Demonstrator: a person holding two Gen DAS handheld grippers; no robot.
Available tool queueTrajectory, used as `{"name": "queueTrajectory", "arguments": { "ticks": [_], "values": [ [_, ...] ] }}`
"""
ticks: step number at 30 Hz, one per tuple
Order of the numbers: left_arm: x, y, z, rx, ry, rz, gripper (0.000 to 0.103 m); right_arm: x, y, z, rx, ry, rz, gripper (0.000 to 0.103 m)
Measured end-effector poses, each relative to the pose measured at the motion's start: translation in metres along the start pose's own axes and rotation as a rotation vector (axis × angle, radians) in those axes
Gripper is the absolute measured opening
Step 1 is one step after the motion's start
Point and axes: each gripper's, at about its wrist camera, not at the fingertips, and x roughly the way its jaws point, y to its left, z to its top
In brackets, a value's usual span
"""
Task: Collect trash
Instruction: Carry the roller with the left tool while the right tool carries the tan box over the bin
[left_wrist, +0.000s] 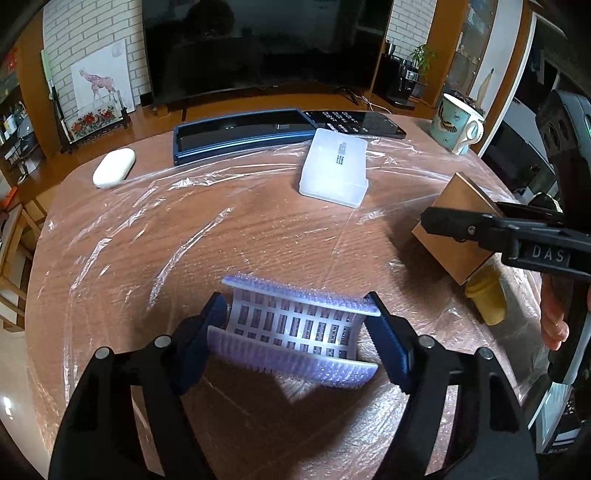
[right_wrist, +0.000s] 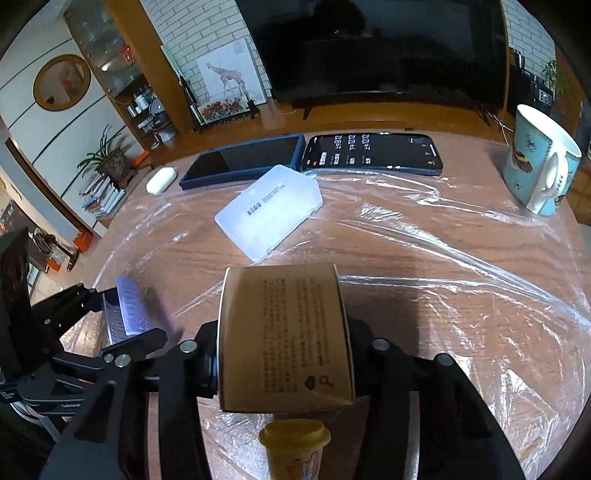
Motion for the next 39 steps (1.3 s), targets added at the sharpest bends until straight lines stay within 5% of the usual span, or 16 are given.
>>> {"name": "queueTrajectory", "arguments": {
  "ticks": [11, 39],
  "values": [
    [-0.030, -0.008, -0.009, -0.033, -0.051, -0.026, 0.076, -0.039, 0.012, -0.011, 0.027, -0.045, 0.053, 0.047],
    [-0.086, -0.027, -0.077, -0.010, -0.059, -0.104, 0.076, -0.096, 0.056, -0.108, 0.083, -0.059, 0.022, 0.047]
  ]
}}
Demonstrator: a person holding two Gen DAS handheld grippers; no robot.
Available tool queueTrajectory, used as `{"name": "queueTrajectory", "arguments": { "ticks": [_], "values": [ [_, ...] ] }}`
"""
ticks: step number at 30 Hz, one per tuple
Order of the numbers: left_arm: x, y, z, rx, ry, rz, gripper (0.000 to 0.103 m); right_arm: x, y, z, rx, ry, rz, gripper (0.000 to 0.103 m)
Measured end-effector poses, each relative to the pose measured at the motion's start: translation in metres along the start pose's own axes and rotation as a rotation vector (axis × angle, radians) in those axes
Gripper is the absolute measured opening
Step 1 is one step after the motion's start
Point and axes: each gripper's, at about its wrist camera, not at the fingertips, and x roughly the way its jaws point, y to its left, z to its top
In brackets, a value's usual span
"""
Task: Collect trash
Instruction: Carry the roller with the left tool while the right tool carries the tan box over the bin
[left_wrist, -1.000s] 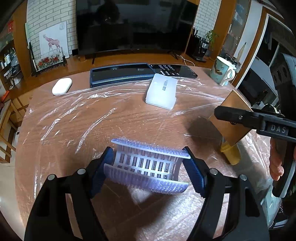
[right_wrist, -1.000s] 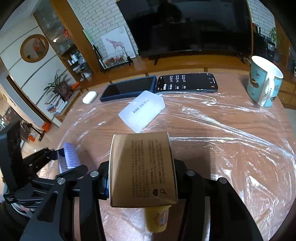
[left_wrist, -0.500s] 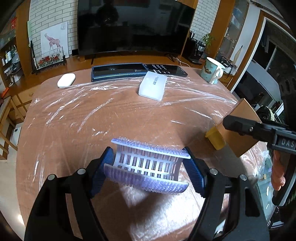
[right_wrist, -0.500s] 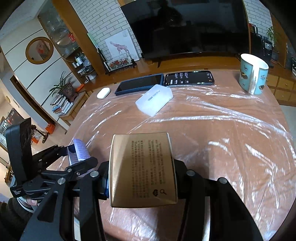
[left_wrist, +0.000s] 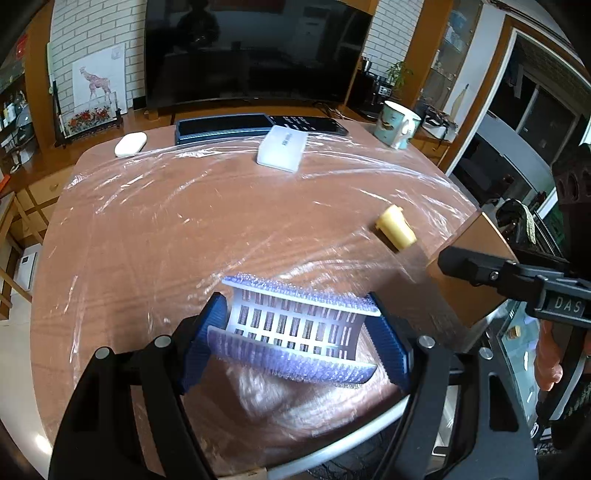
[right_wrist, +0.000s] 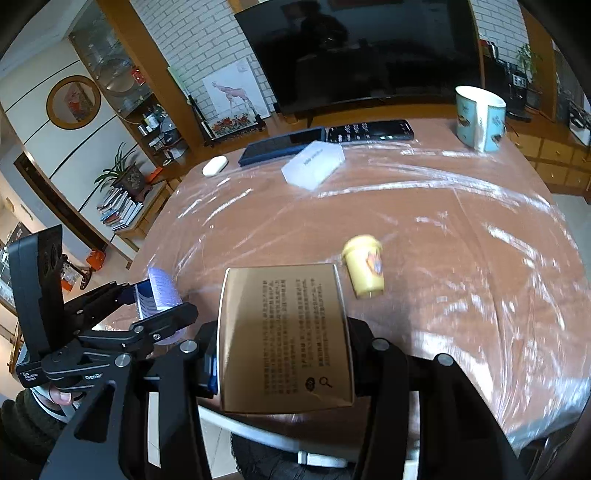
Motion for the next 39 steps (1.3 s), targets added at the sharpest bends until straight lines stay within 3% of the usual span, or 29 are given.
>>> {"name": "queueTrajectory", "arguments": {
  "ticks": [8, 23, 39],
  "values": [
    [-0.013, -0.015, -0.019, 0.029, 0.002, -0.024, 0.076, -0.011, 0.004, -0.023, 0.015, 0.006, -0.016, 0.047],
    [-0.034, -0.052, -0.050, -0.002, -0.003, 0.014, 0.076, -0.043, -0.001, -0.057, -0.054, 0.033, 0.051, 0.047],
    [-0.041, -0.089, -0.096, -0.005, 0.048, 0.034, 0.076, -0.066, -0.018, -0.106, -0.069, 0.104, 0.088, 0.047]
  ]
}}
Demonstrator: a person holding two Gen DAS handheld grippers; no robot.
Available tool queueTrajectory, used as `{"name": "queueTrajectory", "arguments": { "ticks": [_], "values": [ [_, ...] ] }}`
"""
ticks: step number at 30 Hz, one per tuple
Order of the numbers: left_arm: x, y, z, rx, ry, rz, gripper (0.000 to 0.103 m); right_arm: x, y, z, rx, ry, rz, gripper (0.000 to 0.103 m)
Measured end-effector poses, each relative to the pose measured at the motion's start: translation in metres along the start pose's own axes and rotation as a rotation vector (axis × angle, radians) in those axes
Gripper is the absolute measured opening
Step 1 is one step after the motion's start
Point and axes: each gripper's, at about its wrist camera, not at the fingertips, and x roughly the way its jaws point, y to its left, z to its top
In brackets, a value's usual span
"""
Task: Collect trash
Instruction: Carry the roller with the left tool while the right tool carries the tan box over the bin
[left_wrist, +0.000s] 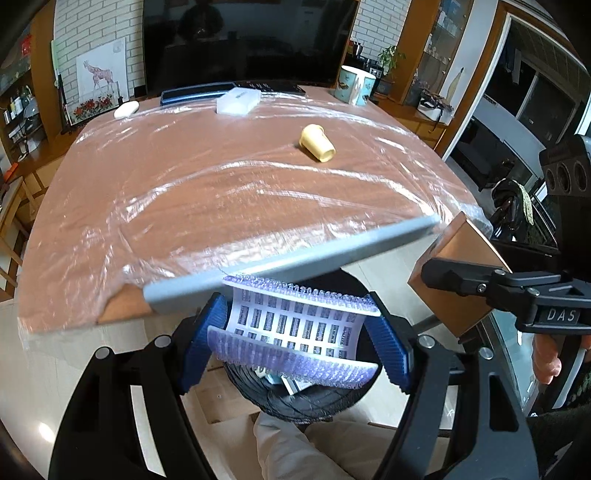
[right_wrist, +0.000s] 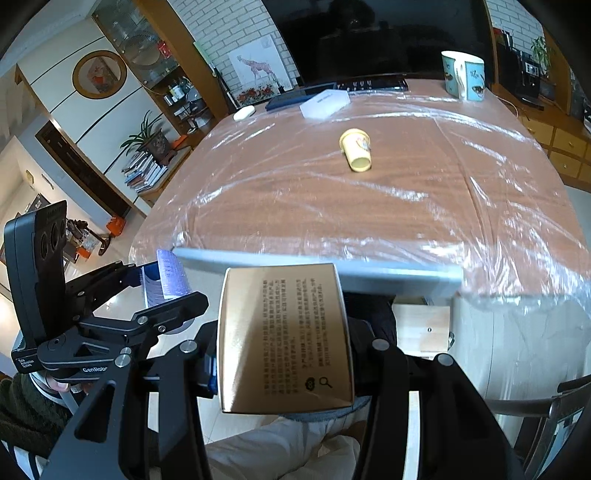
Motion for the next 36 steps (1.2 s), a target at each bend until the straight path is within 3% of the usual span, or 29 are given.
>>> {"name": "queueTrajectory", "arguments": {
  "ticks": [16, 36],
  "values": [
    [0.021, -0.007, -0.031, -0.002, 0.082, 0.008, 0.076, 0.026, -0.010, -0.031, 0.014, 0.095, -0.013, 0.047],
    [0.061, -0.001, -0.036, 0.032, 0.171, 0.019, 0.076, 0.075, -0.025, -0.028, 0.036, 0.181, -0.061, 0.047]
  ]
}}
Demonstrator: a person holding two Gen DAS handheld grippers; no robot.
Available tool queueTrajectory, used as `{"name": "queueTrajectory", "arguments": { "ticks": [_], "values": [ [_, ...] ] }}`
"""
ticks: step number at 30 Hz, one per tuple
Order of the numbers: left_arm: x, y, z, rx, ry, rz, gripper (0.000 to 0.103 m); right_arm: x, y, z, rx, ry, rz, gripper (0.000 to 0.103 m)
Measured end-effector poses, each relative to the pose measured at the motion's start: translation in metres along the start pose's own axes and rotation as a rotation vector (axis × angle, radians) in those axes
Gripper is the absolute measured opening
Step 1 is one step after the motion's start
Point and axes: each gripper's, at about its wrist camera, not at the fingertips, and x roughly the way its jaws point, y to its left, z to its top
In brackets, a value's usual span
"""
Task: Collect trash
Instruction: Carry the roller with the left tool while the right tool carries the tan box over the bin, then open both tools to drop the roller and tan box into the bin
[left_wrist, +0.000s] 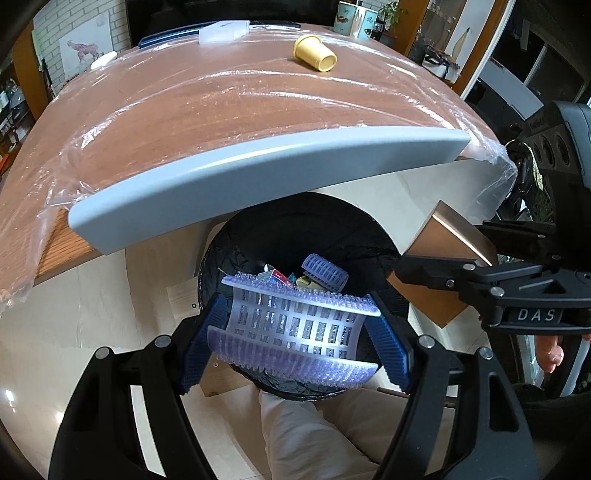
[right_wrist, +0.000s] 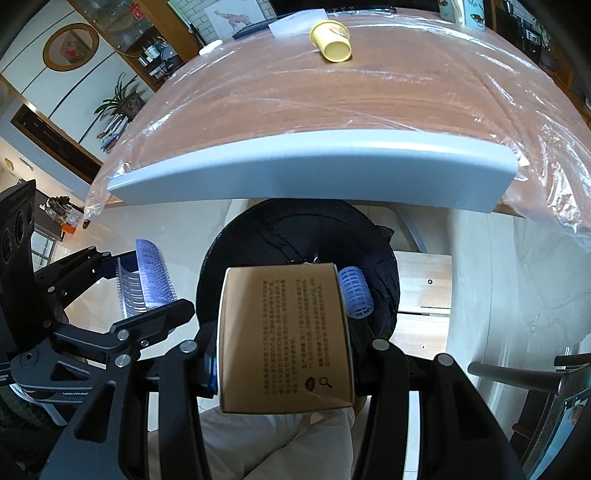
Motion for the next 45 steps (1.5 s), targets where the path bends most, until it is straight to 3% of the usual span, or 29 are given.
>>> {"name": "queueTrajectory", "arguments": {
  "ticks": [18, 21, 22, 23, 34, 36, 39, 40, 41, 45],
  "values": [
    [0.020, 0.007, 0.009, 0.032, 0.026, 0.009, 0.076, 0.013, 0.001, 0.006, -0.018, -0.005, -0.046, 0.047],
    [0.016, 0.008, 0.009, 0.035, 0.003, 0.000, 0.078, 0.011, 0.002, 0.009, -0.023, -0.023, -0.040, 0.052],
    [0.015, 0.009, 0.009, 0.031, -0.002, 0.000, 0.078, 0.009, 0.001, 0.009, -0.021, -0.027, -0.038, 0.063],
    [0.015, 0.011, 0.009, 0.027, -0.002, -0.001, 0.080, 0.008, 0.000, 0.009, -0.016, -0.034, -0.037, 0.066],
    [-0.005, 0.021, 0.013, 0.000, -0.026, -0.043, 0.086, -0.027, 0.005, 0.007, -0.007, -0.098, -0.016, 0.070],
    [-0.018, 0.019, 0.016, -0.001, -0.048, -0.072, 0.086, -0.044, 0.013, 0.008, -0.029, -0.136, -0.005, 0.072],
    [-0.047, 0.016, 0.025, 0.023, -0.116, -0.105, 0.087, -0.064, 0.023, 0.014, -0.062, -0.196, -0.001, 0.083],
    [-0.058, 0.015, 0.030, 0.037, -0.148, -0.103, 0.092, -0.071, 0.027, 0.019, -0.072, -0.224, -0.012, 0.087],
    [-0.067, 0.016, 0.037, 0.047, -0.178, -0.093, 0.097, -0.077, 0.029, 0.025, -0.074, -0.253, -0.026, 0.091],
    [-0.089, 0.031, 0.071, 0.052, -0.301, -0.018, 0.100, -0.083, 0.024, 0.055, -0.042, -0.333, -0.073, 0.099]
  ]
}}
